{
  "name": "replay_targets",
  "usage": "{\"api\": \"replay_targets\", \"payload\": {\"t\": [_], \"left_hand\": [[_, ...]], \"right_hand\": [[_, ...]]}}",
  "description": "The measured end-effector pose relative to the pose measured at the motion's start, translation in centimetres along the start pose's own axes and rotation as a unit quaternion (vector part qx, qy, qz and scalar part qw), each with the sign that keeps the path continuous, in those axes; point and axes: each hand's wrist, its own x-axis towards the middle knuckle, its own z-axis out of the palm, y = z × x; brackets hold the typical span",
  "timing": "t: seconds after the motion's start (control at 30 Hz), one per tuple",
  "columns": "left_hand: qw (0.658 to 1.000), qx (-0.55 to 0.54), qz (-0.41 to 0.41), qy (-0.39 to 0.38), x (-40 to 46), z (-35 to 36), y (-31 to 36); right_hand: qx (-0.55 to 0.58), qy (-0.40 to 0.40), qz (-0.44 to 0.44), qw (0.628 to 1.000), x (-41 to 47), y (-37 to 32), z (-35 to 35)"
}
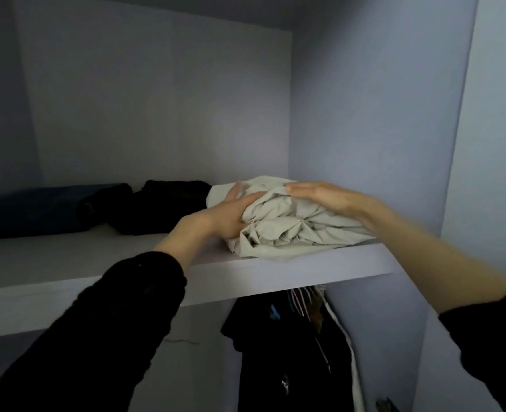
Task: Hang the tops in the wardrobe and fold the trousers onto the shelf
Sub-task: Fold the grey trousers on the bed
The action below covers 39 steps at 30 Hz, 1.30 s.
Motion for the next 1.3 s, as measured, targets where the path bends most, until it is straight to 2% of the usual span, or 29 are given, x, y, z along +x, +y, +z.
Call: {"api": "replay_targets", "payload": {"t": [0.03, 0.13, 0.3, 0.4, 0.47, 0.53, 0.57, 0.6, 0.67, 0.7, 0.73, 0.8, 0.83, 0.93, 1.07, 1.2, 1.3], "left_hand": [[0.999, -0.021, 0.028, 0.021, 0.1, 0.5, 0.3], [0.995, -0.065, 0.045, 0.060, 0.6, 2.3, 2.2], [0.986, -0.070, 0.100, 0.117, 0.4, 2.2, 4.3], [0.988, -0.088, 0.078, 0.098, -0.1, 2.6, 3.6], [0.995, -0.079, 0.059, 0.034, -0.2, 1.7, 3.9], [0.994, -0.080, 0.027, -0.063, -0.4, -0.3, 4.7], [0.992, -0.097, 0.012, -0.085, -0.7, -1.6, 5.4], [0.990, -0.127, 0.006, -0.067, -0.9, -2.8, 6.1], [0.984, -0.171, 0.008, 0.036, -0.7, -3.0, 7.1], [0.987, -0.149, -0.002, 0.066, -0.5, -2.2, 7.4], [0.993, -0.095, -0.025, 0.062, -0.3, -0.6, 7.7], [0.995, 0.028, -0.091, -0.002, 0.1, 2.8, 7.6], [0.991, 0.053, -0.120, -0.020, 0.1, 3.7, 7.4], [0.989, 0.046, -0.139, -0.014, -0.1, 3.7, 7.2], [0.988, 0.042, -0.143, 0.040, -1.7, 3.9, 8.2], [0.988, 0.051, -0.125, 0.077, -6.6, 3.2, 8.8], [0.986, 0.097, -0.121, 0.060, -10.8, 3.4, 9.3]], "right_hand": [[-0.019, -0.005, -0.004, 1.000, -0.1, 0.1, 0.5], [-0.182, 0.022, 0.001, 0.983, -0.1, 2.6, 1.5], [-0.193, 0.045, -0.001, 0.980, -0.6, 4.3, 0.4], [-0.246, 0.031, 0.018, 0.969, -1.2, 4.6, 1.5], [-0.279, 0.004, 0.043, 0.959, -1.8, 4.3, 1.9], [-0.258, -0.026, 0.044, 0.965, -2.3, 3.3, 0.8], [-0.221, -0.024, 0.031, 0.974, -2.6, 2.6, -0.2], [-0.167, 0.001, 0.019, 0.986, -2.6, 2.1, -1.1], [-0.082, 0.114, -0.010, 0.990, -2.2, 2.0, -1.7], [-0.102, 0.155, -0.024, 0.982, -2.1, 2.1, -1.2], [-0.156, 0.151, -0.026, 0.976, -1.8, 2.6, -0.1], [-0.249, 0.055, 0.015, 0.967, -1.2, 4.3, 2.1], [-0.259, 0.021, 0.040, 0.965, -0.9, 5.0, 2.7], [-0.248, 0.008, 0.059, 0.967, -0.9, 4.9, 2.4], [-0.241, 0.082, 0.041, 0.966, -1.9, 3.7, 3.1], [-0.126, 0.198, -0.019, 0.972, -4.8, 2.3, 4.3], [-0.173, 0.217, -0.070, 0.958, -7.4, 1.9, 7.6]]}}
